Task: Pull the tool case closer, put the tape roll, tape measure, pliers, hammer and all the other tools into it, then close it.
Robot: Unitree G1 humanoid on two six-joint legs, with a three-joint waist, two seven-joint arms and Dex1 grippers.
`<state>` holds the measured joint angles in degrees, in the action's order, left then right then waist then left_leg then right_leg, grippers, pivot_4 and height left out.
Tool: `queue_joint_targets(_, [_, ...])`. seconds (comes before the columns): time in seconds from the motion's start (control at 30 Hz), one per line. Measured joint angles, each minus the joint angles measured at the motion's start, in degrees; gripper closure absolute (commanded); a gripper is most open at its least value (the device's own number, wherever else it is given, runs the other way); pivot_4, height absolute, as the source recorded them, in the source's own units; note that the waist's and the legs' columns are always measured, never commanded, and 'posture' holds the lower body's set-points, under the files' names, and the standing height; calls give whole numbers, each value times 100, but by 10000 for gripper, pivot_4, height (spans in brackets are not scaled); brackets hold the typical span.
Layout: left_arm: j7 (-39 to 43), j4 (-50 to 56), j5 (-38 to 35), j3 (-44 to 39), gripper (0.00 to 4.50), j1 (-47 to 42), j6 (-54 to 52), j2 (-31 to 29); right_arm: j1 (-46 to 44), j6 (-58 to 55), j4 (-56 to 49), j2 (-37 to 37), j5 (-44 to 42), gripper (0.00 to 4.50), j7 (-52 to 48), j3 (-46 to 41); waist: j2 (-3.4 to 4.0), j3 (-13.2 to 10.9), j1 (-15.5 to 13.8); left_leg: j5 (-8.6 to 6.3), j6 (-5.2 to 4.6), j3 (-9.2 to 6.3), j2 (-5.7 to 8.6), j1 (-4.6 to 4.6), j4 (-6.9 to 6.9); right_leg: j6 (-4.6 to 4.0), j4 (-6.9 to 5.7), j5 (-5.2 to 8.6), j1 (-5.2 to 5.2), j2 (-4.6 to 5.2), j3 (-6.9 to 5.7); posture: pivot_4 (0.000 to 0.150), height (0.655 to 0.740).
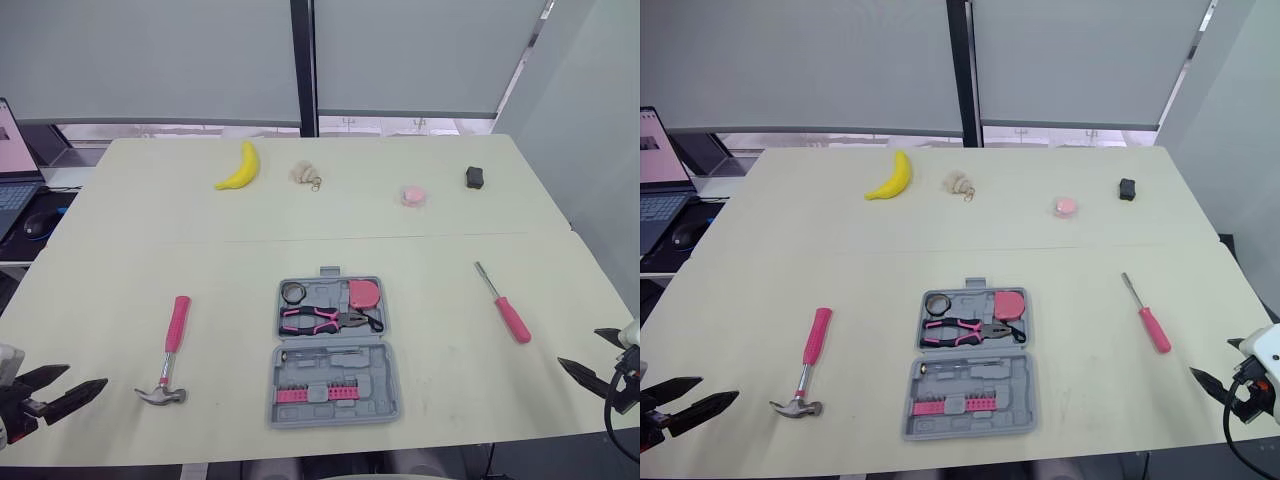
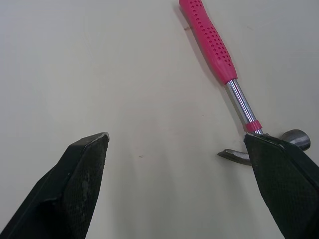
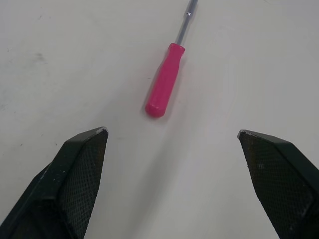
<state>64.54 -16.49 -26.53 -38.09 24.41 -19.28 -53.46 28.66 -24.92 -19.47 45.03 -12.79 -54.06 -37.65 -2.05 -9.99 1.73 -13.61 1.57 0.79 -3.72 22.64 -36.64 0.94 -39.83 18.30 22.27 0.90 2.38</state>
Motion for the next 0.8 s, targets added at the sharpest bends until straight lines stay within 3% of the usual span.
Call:
queue_joint_targets(0.6, [22, 174, -2, 0, 0, -1, -36, 36, 82, 152, 103, 93, 8, 449, -14, 77, -1, 1, -1, 0, 0, 1, 1, 0, 1, 0, 0, 1, 0, 1, 1, 1500, 7274])
queue_joint_targets(0.8, [-181, 752, -144, -34, 0, 103, -429, 334, -580, 97, -809, 534, -319, 449, -296, 799, 0, 0, 70, 0, 0, -2, -7, -11, -1, 31, -4, -18, -2, -6, 11, 1500, 7274])
